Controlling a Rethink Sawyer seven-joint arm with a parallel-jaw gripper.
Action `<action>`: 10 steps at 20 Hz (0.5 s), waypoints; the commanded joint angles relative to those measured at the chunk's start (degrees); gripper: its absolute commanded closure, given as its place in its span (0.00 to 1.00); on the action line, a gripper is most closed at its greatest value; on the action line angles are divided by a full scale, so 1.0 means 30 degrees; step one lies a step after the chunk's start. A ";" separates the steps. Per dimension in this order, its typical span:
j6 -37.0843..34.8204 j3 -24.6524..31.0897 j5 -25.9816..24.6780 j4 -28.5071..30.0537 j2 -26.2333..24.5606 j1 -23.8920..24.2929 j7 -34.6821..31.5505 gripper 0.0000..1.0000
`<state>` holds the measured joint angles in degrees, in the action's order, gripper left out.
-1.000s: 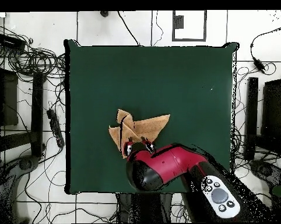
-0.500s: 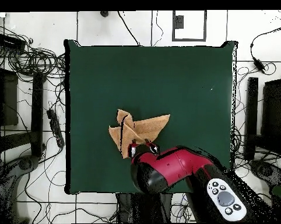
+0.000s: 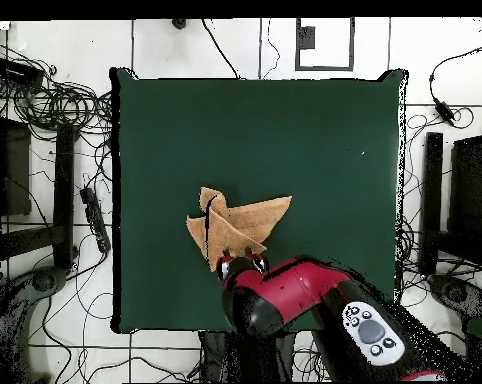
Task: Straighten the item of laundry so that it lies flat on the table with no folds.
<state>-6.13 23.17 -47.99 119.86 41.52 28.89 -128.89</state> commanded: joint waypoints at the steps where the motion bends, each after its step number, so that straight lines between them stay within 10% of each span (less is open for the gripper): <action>1: 0.4130 -0.2866 -0.1997 -0.0430 -0.2697 -0.2043 -0.1223 0.00; 10: 0.2282 -0.0822 -0.1198 -0.0033 -0.1577 -0.0952 -0.0173 0.00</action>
<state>4.76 16.32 -51.72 119.87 35.36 25.93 -128.88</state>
